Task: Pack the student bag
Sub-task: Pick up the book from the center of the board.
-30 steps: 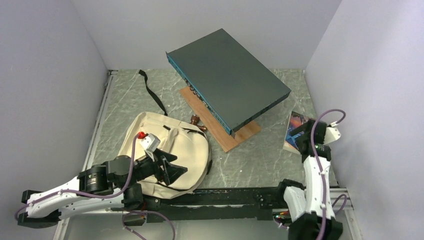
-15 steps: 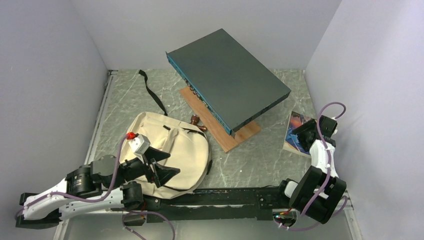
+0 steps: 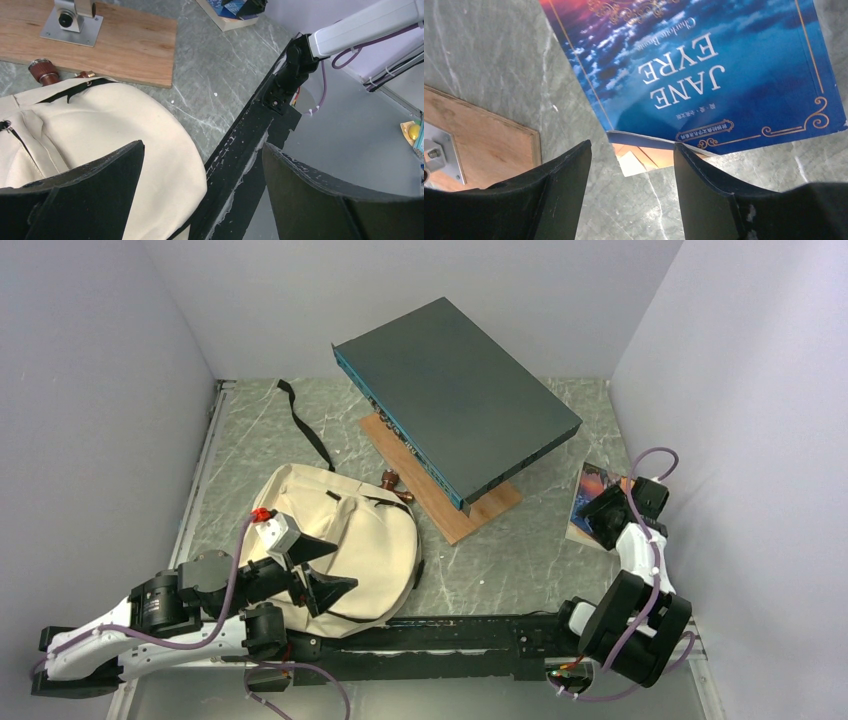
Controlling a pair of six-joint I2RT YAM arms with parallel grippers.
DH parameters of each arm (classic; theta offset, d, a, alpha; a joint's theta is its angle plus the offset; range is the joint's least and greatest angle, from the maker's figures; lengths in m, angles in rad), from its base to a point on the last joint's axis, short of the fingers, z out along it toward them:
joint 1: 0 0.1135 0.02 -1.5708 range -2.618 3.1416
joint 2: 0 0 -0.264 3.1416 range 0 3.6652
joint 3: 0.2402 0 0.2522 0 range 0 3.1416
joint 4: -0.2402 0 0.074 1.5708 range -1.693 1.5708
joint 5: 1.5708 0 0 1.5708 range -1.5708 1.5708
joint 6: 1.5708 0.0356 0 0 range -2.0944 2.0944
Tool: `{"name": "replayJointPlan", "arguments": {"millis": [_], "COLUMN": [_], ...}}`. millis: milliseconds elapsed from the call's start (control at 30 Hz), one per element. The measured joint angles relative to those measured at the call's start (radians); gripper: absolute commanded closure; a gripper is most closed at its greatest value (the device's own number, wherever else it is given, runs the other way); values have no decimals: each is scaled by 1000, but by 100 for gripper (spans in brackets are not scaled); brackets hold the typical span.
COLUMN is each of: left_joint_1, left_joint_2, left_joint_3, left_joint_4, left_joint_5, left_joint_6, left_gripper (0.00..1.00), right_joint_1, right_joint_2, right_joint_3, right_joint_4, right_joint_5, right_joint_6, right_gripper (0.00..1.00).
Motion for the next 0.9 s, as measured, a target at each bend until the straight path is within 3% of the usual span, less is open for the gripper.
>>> {"name": "replayJointPlan", "arguments": {"millis": [167,467,900], "left_joint_1": [0,0,0], "left_joint_2": [0,2,21], "left_joint_3": [-23,-29,-29], "left_joint_4": [9,8,17], "left_joint_5": [17,36,37], "left_joint_6": [-4,-15,-14], "left_gripper": [8,8,8], "right_joint_1": [2,20,271], "right_joint_2": [20,245,38], "right_joint_3": [79,155,-54], "right_joint_4": [-5,69,55], "right_joint_5": [3,-36,-43], "right_joint_6": [-10,18,150], "right_gripper": [34,36,37]}}
